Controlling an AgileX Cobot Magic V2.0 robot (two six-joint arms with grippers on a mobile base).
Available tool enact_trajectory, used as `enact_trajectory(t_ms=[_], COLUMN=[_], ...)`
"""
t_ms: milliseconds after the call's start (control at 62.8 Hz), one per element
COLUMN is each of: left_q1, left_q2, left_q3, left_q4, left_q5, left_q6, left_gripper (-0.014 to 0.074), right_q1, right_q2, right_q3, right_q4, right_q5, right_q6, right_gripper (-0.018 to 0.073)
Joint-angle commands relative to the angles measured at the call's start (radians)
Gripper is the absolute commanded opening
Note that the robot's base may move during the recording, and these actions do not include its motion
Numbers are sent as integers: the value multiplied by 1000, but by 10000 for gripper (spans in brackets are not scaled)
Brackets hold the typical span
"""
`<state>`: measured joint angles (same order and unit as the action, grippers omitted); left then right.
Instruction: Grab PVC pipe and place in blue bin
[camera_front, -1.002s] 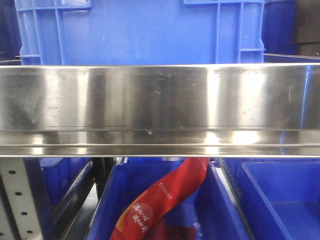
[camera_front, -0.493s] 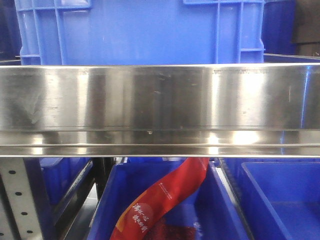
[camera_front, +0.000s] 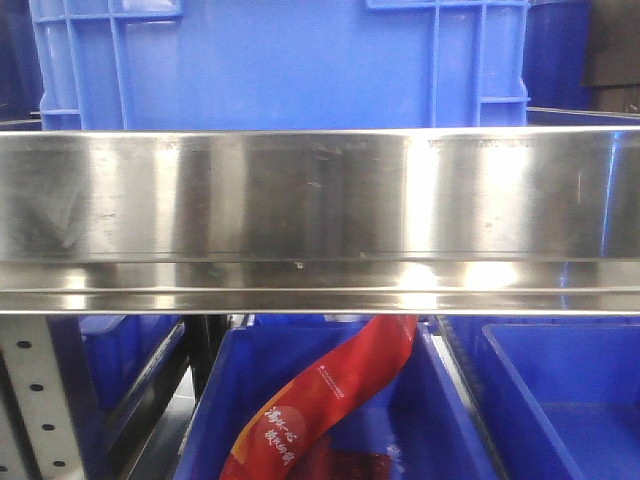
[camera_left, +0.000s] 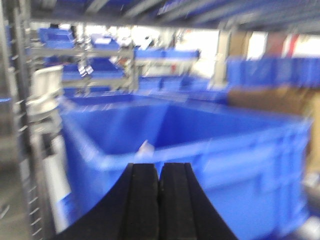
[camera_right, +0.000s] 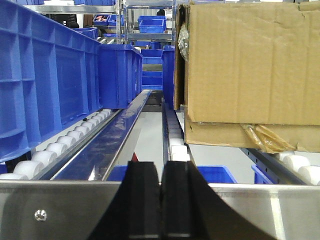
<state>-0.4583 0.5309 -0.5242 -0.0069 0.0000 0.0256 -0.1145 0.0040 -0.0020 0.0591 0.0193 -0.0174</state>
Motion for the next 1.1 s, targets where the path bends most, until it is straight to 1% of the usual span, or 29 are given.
enact_trajectory(t_ms=[0, 111, 223, 271, 382, 493, 605, 668, 684, 780, 827, 1082], left_q1=[27, 85, 173, 221, 296, 344, 371, 386, 389, 400, 405, 406], left_q2=[-37, -129, -246, -301, -407, -492, -531, -531, -531, -531, -531, -531], left_q3=[64, 159, 243, 280, 355, 425, 481, 509, 519, 524, 524, 524], left_q4=[30, 30, 30, 30, 30, 30, 27, 7, -10, -50, -52, -50], left_q5=[0, -7, -7, -7, -7, -7, -7, -29, -28, -32, 0, 0], left_q6=[-2, -2, -2, -2, -2, -2, -2, -2, -2, -2, -2, -2], left_gripper=[-111, -111, -111, -111, -111, -111, -111, -111, -111, -111, -111, -111], right_q1=[-6, -6, -6, -6, -6, -6, -6, -6, -6, -6, -6, -6], right_q2=[-4, -4, -4, -4, -4, -4, -4, -4, -4, -4, -4, -4], right_q3=[2, 2, 2, 2, 2, 2, 2, 2, 2, 2, 2, 2], right_q4=[-9, -9, -9, -9, -9, -9, -9, -9, -9, -9, -9, -9], right_q5=[-11, -11, -11, -11, -11, -11, -11, -11, -11, -11, -11, -11], right_q6=[-4, -4, -4, -4, -4, -4, -4, -4, -4, -4, -4, -4], right_gripper=[-162, -162, -162, -162, -162, -162, -162, -162, -162, -162, -162, -162])
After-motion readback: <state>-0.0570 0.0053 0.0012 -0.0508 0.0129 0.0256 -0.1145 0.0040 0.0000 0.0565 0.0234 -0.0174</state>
